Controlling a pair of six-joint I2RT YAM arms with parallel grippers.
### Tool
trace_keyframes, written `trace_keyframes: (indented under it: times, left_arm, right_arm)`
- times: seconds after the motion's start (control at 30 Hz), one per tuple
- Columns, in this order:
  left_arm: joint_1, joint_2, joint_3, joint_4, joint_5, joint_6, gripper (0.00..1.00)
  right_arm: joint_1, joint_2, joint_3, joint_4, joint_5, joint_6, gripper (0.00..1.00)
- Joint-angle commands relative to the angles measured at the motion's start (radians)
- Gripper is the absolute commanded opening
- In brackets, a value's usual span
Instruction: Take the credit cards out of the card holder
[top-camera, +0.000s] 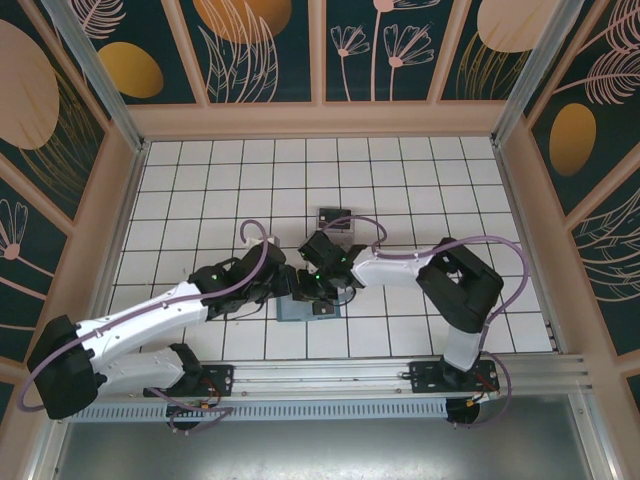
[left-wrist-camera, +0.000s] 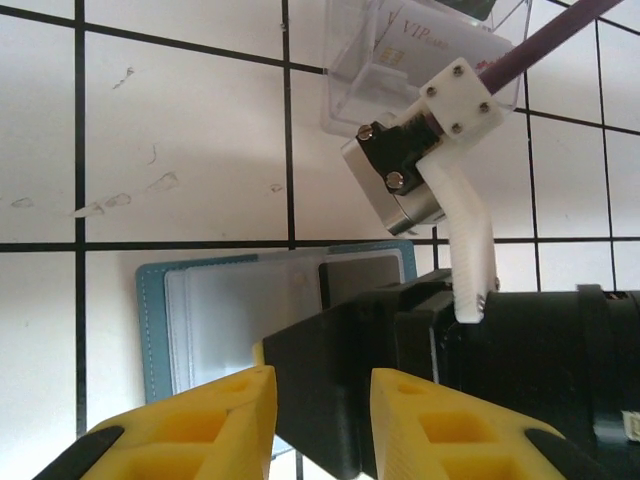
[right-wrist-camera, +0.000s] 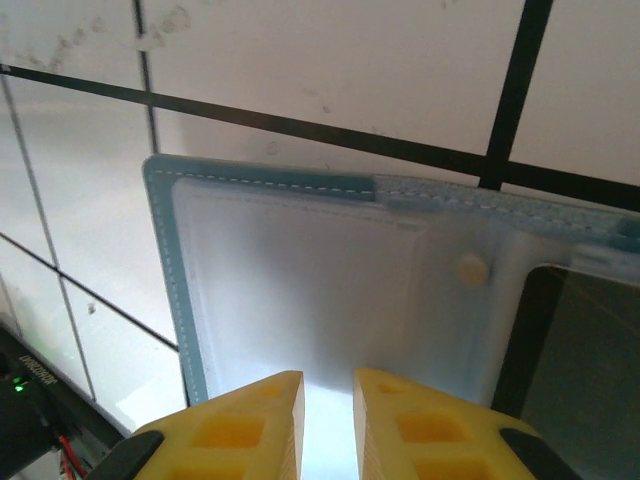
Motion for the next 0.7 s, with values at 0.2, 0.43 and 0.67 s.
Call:
trace_keyframes:
  times: [0.2,0.43,0.67]
  left_arm:
    - [0.008,0.131,0.072,0.049,0.077,0.055,0.31]
    - [0.008,0.234,0.125,0.071,0.157,0.074,0.29]
    - [0.007,0.34,0.152,0.071,0.202,0.048,0.29]
  right_arm:
    - [-0.064,-0.157,-0.084,-0.046,0.062,-0.002,0.21]
    - [-0.104,-0.231,-0.162,-0.07,0.091,-0.001,0.21]
    - [-0.126,-0.259,-0.223,-0.111,0.138,-0.002,0.21]
